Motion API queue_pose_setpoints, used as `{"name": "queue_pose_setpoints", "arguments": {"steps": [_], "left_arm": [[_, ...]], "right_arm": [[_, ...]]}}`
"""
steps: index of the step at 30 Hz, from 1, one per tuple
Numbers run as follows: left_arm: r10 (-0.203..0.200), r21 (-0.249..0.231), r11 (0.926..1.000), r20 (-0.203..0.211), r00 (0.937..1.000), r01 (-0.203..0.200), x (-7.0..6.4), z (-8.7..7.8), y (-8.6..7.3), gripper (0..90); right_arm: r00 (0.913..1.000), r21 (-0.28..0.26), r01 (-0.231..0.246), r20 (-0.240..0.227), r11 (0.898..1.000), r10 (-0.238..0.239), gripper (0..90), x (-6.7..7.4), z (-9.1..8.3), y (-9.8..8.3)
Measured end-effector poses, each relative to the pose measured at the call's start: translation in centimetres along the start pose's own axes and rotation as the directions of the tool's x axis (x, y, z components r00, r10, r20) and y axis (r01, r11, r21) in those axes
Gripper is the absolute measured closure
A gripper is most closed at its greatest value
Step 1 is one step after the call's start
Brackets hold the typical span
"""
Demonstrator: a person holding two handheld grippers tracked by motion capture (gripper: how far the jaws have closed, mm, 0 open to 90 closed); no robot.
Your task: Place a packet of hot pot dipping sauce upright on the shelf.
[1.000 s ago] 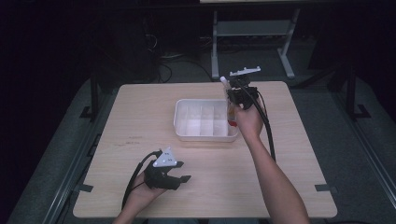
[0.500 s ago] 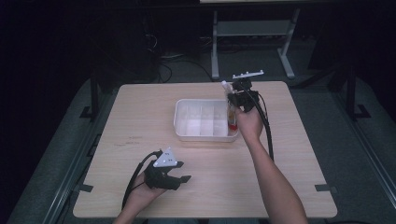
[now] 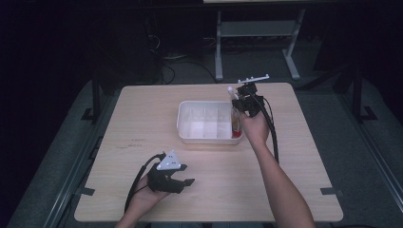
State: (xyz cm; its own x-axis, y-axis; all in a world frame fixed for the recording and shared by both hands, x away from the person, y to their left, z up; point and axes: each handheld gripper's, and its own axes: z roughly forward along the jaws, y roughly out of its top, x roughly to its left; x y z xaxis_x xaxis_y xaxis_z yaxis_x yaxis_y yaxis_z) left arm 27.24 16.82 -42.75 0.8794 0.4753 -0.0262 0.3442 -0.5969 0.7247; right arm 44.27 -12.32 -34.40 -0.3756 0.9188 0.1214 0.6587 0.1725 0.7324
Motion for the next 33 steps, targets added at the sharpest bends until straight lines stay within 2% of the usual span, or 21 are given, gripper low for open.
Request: {"name": "queue_pose_setpoints", "arguments": {"steps": [9, 13, 19, 24, 33], "left_arm": [[-0.003, 0.000, 1.0000, 0.002, 1.0000, 0.003, 0.0, 0.1, 0.0, 42.1], [0.000, 0.002, 1.0000, 0.002, 1.0000, 0.000, 0.0, 0.1, 0.0, 41.9], [-0.007, 0.001, 1.0000, 0.002, 1.0000, 0.007, 0.1, 0.1, 0.0, 41.7], [-0.007, -0.001, 1.0000, 0.001, 1.0000, 0.007, 0.1, 0.1, 0.0, 41.6], [-0.006, 0.004, 1.0000, -0.003, 1.0000, 0.006, 0.1, 0.2, 0.0, 41.2]], "right_arm": [[0.9998, -0.001, 0.017, -0.013, 1.000, -0.017, 83.9, -0.2, -0.5, 0.1], [0.9997, 0.005, 0.008, -0.023, 1.000, -0.008, 82.1, -0.6, -0.7, 0.1], [0.9989, 0.015, 0.029, -0.036, 0.999, -0.028, 83.2, -0.6, -1.0, 0.0], [0.9973, 0.018, 0.048, -0.056, 0.999, -0.046, 85.1, -0.5, -1.2, -0.3], [0.9941, 0.020, 0.035, -0.104, 0.999, -0.033, 85.1, -1.1, -1.8, -1.2]]}}
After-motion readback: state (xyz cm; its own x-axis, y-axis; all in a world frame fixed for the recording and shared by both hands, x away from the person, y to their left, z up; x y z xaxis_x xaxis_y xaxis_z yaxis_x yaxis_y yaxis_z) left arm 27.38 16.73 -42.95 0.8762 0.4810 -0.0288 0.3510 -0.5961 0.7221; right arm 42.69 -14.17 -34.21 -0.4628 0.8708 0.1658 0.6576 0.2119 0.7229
